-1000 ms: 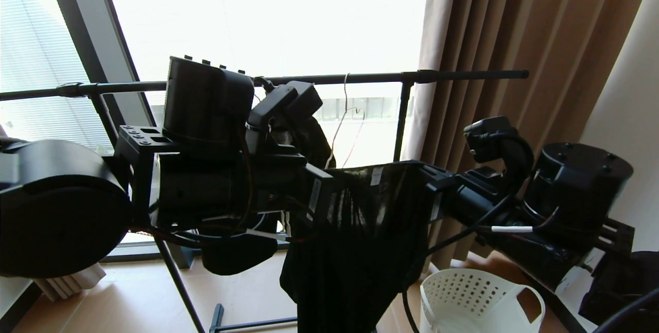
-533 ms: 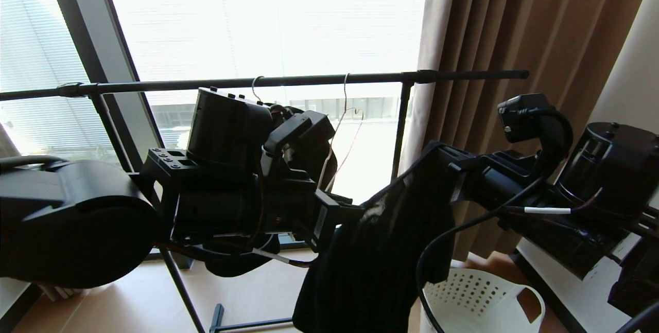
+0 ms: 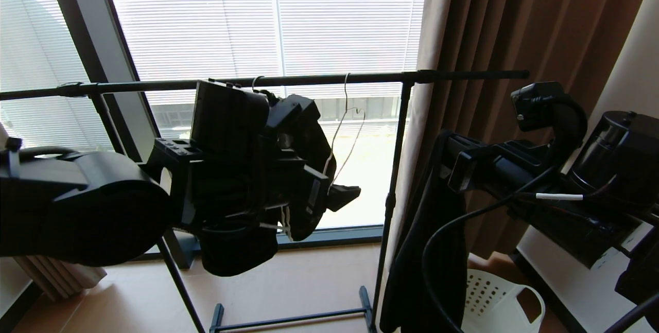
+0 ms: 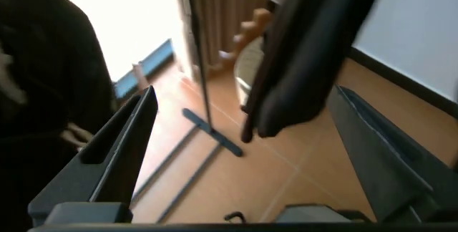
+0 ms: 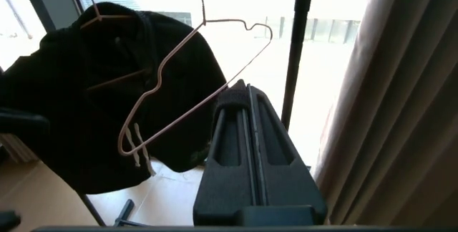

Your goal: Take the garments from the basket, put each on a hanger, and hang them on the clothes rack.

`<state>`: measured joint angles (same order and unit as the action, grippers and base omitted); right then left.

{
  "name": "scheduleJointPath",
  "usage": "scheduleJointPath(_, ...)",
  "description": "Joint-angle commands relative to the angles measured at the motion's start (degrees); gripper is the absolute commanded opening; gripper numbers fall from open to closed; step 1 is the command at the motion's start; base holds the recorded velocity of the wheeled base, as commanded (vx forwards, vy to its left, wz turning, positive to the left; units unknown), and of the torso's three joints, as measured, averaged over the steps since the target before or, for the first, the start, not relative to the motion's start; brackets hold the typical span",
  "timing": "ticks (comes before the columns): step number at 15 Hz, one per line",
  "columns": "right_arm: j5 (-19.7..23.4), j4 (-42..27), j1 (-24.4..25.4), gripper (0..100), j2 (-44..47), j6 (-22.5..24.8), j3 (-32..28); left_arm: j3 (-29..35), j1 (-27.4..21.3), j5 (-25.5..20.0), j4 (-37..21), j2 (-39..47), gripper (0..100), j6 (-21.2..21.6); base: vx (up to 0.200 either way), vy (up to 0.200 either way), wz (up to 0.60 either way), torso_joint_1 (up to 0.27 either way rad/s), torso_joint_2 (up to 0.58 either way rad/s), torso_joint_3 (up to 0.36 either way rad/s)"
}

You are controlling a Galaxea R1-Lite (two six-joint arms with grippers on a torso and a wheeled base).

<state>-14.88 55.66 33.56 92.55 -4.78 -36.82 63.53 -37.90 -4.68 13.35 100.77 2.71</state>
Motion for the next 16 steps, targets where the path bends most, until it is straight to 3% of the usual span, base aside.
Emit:
scheduleJointPath(1,-0.1,0.1,-0.1,0,-0.1,0.0,0.3,4.9,0.9,3.7,-1.0,4.3,100,0.2,0.0,0.0,0.0,0.0,0.0,0.0)
scheduleJointPath(3,-0.1,0.0,-0.1,0,-1.0,0.0,0.8,13.0,1.6,6.8,-3.8,10.3,100,0.3,0.0,0.0,0.0,0.0,0.0,0.0)
scheduleJointPath(8,-0.1,0.1,-0.1,0,-1.4,0.9,1.2,28.2,6.9,6.2,-6.3,22.7,100,4.0,0.0,0.0,0.0,0.0,0.0,0.0)
scheduleJointPath(16,-0.1,0.1,0.0,0,-1.0,0.9,1.7,35.4,7.5,4.7,-6.3,29.5,100,4.0,0.0,0.0,0.0,0.0,0.0,0.0)
